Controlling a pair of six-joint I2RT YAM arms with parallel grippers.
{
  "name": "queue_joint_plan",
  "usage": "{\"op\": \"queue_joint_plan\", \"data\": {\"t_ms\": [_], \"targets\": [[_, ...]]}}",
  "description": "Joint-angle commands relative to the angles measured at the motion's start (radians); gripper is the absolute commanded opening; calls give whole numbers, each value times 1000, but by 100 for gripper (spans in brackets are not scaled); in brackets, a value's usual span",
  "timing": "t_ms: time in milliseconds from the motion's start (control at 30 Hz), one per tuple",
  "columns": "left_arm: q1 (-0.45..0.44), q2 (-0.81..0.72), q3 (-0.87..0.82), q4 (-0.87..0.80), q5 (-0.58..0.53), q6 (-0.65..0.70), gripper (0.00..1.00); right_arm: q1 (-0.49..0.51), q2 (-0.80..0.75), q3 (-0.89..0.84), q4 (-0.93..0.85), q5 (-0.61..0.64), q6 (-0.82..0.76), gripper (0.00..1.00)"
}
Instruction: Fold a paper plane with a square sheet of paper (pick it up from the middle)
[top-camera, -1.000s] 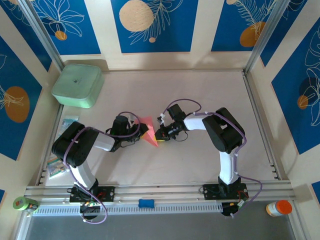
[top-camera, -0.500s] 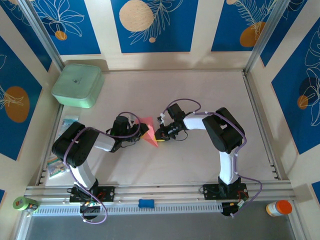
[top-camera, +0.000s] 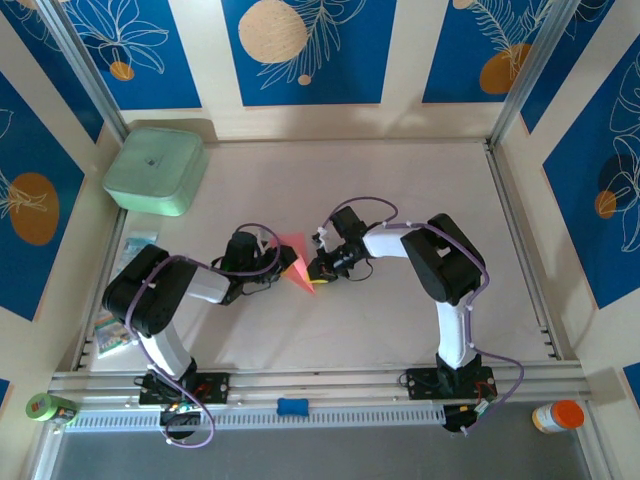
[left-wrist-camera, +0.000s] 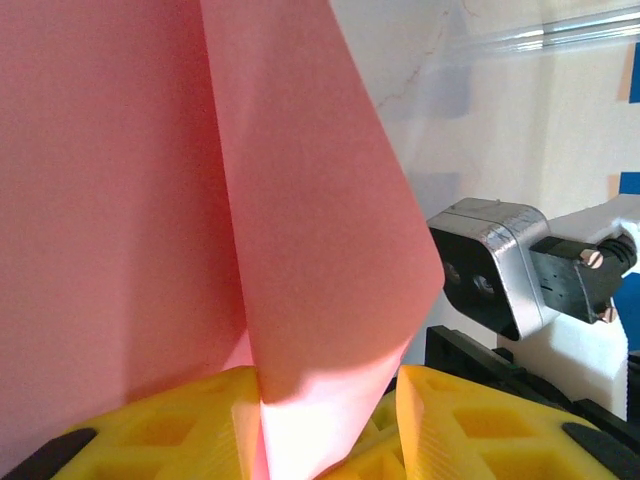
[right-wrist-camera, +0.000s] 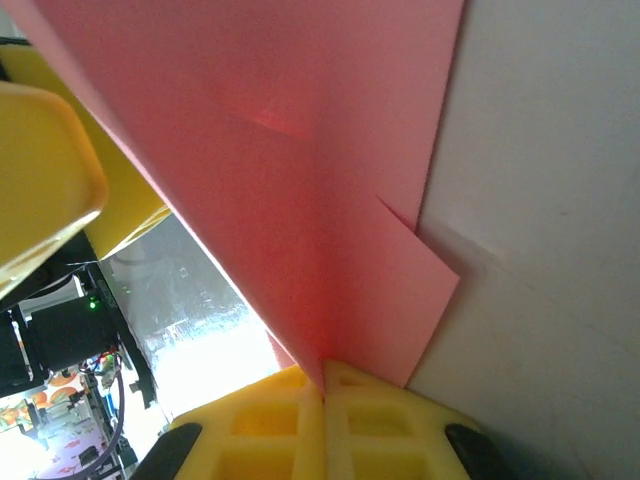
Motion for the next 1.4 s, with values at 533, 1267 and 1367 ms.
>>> {"op": "queue_joint_plan", "data": {"t_ms": [533, 1267, 1367], "targets": [[1, -71, 137, -302, 29, 213, 21, -24, 30, -32, -30, 53, -28, 5], [-4, 62, 192, -203, 121, 185, 18, -41, 30, -45, -4, 26, -8, 20], [-4, 69, 194, -196, 125, 185, 18, -43, 33, -48, -5, 27, -4, 18]]}}
